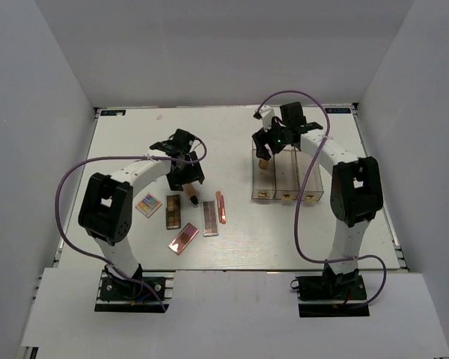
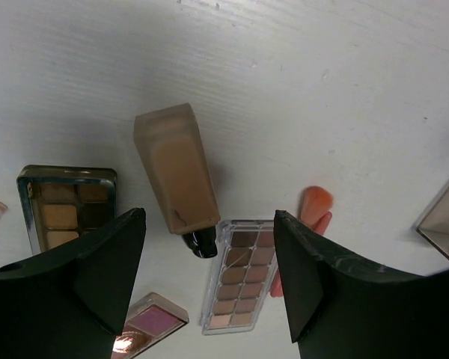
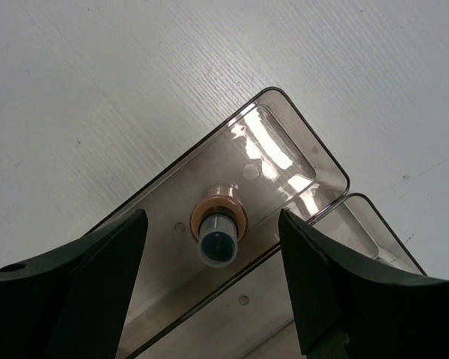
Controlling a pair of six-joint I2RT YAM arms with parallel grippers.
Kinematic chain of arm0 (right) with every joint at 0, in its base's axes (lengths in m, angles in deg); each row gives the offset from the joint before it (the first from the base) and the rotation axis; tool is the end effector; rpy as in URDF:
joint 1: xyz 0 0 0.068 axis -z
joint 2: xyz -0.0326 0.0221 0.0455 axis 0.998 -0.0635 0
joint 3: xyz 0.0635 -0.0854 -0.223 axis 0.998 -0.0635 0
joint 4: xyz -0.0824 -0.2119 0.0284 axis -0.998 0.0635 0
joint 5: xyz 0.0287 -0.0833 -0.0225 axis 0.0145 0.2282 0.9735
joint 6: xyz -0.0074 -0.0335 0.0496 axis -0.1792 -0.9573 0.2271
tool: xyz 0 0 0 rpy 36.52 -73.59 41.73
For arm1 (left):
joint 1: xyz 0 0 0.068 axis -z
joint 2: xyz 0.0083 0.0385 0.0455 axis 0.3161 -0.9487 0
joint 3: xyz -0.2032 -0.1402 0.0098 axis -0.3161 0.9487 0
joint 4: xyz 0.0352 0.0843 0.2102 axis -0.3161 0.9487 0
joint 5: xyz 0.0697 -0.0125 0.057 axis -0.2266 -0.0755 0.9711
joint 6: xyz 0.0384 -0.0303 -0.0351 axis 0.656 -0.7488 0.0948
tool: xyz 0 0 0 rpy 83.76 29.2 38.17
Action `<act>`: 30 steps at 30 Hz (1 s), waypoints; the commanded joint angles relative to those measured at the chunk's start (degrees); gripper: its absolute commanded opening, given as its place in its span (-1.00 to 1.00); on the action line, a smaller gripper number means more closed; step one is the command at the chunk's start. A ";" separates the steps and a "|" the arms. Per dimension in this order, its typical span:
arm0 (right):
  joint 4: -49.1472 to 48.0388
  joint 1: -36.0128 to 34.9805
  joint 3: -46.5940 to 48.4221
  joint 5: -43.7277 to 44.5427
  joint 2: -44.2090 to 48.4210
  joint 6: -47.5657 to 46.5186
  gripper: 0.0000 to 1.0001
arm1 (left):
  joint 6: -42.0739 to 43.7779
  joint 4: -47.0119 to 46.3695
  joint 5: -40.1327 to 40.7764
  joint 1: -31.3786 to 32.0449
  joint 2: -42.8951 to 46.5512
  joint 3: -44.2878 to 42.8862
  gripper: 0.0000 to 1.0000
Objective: Organize the makeup
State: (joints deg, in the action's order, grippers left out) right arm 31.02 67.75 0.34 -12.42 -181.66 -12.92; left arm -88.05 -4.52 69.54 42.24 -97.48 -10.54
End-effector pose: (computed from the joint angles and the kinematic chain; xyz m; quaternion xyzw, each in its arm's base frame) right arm 0.3791 0.1431 0.2177 -0.3936 0.8259 0.1352 0.3803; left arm 0.2909 -0.1258 0.1883 -0.1440 0.9717 -0.0768 0.1708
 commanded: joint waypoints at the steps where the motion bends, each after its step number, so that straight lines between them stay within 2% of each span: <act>1: -1.50 1.12 0.43 -1.36 6.44 2.12 0.53 | -1.45 5.46 4.52 1.76 -2.09 -4.36 0.58; 12: -2.65 4.11 -2.47 -4.09 14.88 5.64 0.54 | -3.30 9.08 9.28 4.14 -9.04 -7.70 0.47; 15: -2.82 4.81 -3.00 -4.97 16.02 6.52 0.54 | -3.21 8.20 9.37 4.14 -9.57 -7.70 0.32; 19: -3.52 5.69 -4.49 -6.46 17.70 7.31 0.54 | -3.12 8.02 9.45 4.14 -10.01 -8.49 -0.10; 21: -3.96 6.22 -5.55 -7.95 18.84 7.66 0.54 | -3.04 7.93 9.45 4.14 -9.84 -8.85 -0.21; 27: -4.84 7.27 -8.35 -11.73 22.53 8.71 0.53 | -0.67 4.78 6.48 4.66 -6.42 -10.69 -0.42; 30: -5.89 7.63 -9.76 -12.88 24.46 9.15 0.52 | 3.63 0.23 -0.37 6.24 -4.66 -12.62 -0.49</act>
State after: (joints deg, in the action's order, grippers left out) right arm 28.62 74.81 -8.54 -22.19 -160.72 -5.03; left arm -88.34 1.84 75.27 46.59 -108.23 -19.04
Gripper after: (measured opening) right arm 0.762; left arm 0.480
